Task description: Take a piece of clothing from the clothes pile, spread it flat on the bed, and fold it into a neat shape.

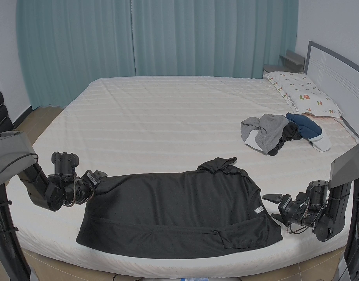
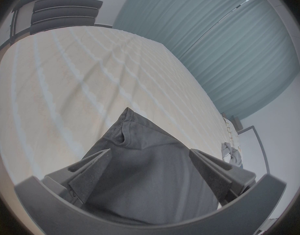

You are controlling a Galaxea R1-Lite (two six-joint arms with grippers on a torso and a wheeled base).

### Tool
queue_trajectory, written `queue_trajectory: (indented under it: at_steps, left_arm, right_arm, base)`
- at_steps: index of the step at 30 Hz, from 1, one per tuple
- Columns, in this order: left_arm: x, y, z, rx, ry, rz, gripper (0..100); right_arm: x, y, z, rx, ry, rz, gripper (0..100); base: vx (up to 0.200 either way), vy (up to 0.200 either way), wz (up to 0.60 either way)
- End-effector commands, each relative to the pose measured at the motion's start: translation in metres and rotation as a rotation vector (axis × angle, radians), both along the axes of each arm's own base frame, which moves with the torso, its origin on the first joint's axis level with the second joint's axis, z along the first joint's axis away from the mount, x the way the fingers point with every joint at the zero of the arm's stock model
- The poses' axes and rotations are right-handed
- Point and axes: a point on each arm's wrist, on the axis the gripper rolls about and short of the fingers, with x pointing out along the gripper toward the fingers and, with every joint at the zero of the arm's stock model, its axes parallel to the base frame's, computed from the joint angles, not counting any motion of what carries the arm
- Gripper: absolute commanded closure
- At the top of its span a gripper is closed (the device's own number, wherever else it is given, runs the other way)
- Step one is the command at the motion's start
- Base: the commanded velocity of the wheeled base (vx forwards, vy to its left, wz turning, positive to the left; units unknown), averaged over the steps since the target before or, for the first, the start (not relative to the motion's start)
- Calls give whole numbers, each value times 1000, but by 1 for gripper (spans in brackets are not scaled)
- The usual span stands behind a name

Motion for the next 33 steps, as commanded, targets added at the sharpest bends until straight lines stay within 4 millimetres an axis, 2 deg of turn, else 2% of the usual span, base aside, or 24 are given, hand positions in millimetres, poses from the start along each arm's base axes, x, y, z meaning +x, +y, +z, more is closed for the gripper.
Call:
queue_trajectory:
  at_steps: [1, 10, 12, 15, 17, 22, 26, 28, 30, 33]
  left_arm:
    - [34, 0, -42, 36, 70, -16, 0]
    - [49, 11, -39, 45, 32, 25, 0]
    - [50, 22, -30, 43, 11, 57, 0]
    - [48, 39, -6, 34, -40, 87, 0]
    - [48, 43, 1, 35, -55, 89, 0]
    - [67, 46, 14, 30, -102, 73, 0]
    - [85, 43, 0, 10, -71, 36, 0]
    - [88, 40, -5, 4, -59, 23, 0]
    - [92, 32, -21, 7, -37, -6, 0]
    - [95, 31, -35, 78, -19, -39, 0]
  right_arm:
    - [1, 1, 0, 0, -8, 3, 0]
    - [0, 3, -1, -5, -6, 5, 0]
    - [0, 3, -2, -5, -3, 5, 0]
    - [0, 3, -2, -5, -3, 5, 0]
    - [0, 3, -2, -5, -3, 6, 0]
    - [1, 3, -1, -5, -5, 6, 0]
    - [0, 3, -2, -6, -2, 7, 0]
    - [0, 3, -2, -7, -2, 6, 0]
    - [0, 3, -2, -7, -2, 6, 0]
    - [1, 3, -2, -7, -4, 6, 0]
  base:
    - [0, 0, 0]
    - [0, 0, 0]
    - [0, 0, 0]
    - [0, 0, 0]
    - [0, 0, 0]
    - [0, 0, 0]
    - [0, 0, 0]
    - [0, 0, 0]
    - [0, 0, 0]
    - [0, 0, 0]
